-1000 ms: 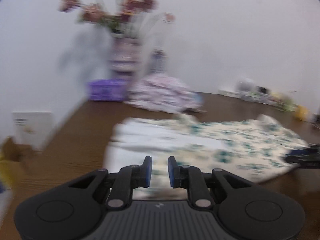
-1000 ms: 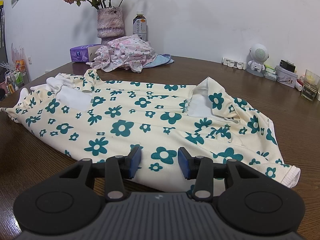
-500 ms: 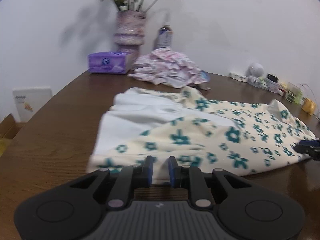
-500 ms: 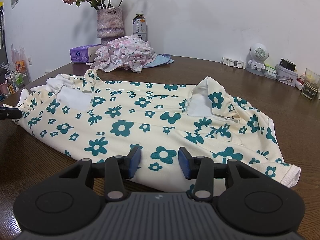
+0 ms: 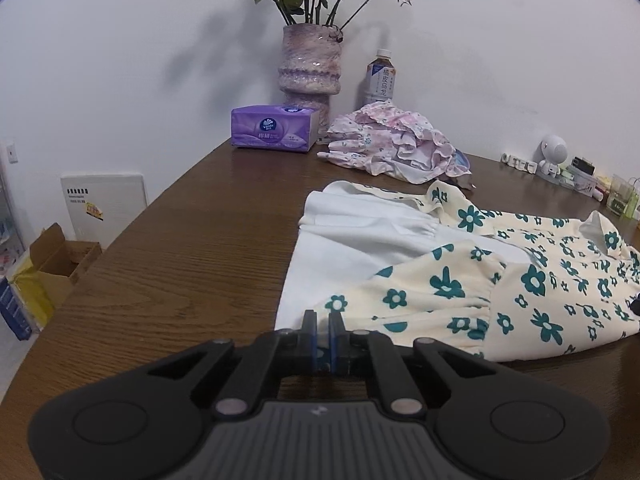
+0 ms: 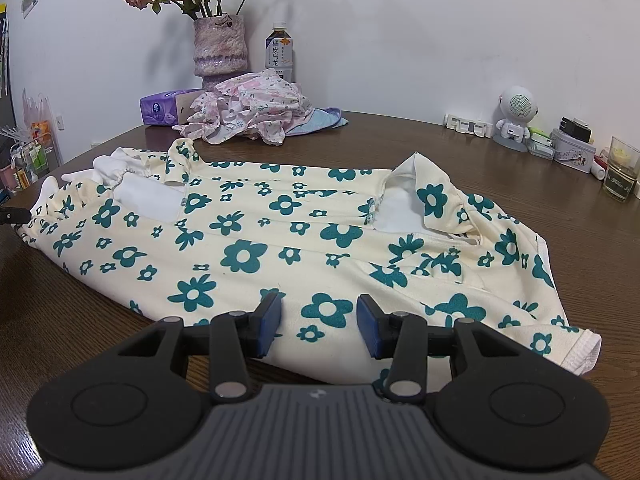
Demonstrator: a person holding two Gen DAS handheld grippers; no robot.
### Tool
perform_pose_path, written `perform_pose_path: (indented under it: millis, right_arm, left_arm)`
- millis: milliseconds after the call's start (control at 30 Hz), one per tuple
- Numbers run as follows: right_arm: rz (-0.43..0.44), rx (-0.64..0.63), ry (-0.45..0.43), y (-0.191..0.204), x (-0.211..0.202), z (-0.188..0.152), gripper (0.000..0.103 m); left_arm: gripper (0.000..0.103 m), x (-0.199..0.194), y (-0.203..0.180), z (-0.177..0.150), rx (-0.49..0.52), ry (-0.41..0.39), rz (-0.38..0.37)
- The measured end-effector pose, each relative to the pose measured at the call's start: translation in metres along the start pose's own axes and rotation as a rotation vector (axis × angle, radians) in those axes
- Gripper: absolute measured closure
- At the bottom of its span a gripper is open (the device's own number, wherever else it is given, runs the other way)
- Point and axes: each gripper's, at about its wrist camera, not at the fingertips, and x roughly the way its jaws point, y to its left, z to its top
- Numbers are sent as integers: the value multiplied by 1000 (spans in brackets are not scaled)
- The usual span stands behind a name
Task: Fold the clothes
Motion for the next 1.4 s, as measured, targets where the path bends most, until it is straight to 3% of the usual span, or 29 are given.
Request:
perform_pose_path:
  millis: [133,233,400,500,667,867,1033,1067,1267,1400]
  right_arm:
    - [0,0,0,0,0,0,61]
    - [0,0,0,0,0,0,61]
    - [0,0,0,0,0,0,61]
    - [-2,-3,0,1,0,0,61]
    - [-1,-6,0,1,0,0,61]
    - [9,2,1,-1,-1,0,61]
    - [9,2,1,-1,-1,0,61]
    - [8,2,1,-1,0,0,61]
    - [5,-3,1,0,-1,-1,61]
    - [3,-6,1,1,-1,-1,61]
  left_arm:
    - [85,-14,-7,4,-8,-56,7]
    - [84,-25,-18,10,-15,-100,-13]
    - [82,-18,-71,7,74,-59,-201]
    - [82,-5,-91,1,105,-15,-243]
    - [89,1,-69,-6,52,4,-197]
    - [95,-3,-27,-10,26,10,-87]
    - [94,-4,-3,-7,42,7,21]
    - [89,-4,-1,-7,38,7,33]
    - [87,-6,1,-6,30,6,45]
    - [80,-15,-29,2,47,-50,-31]
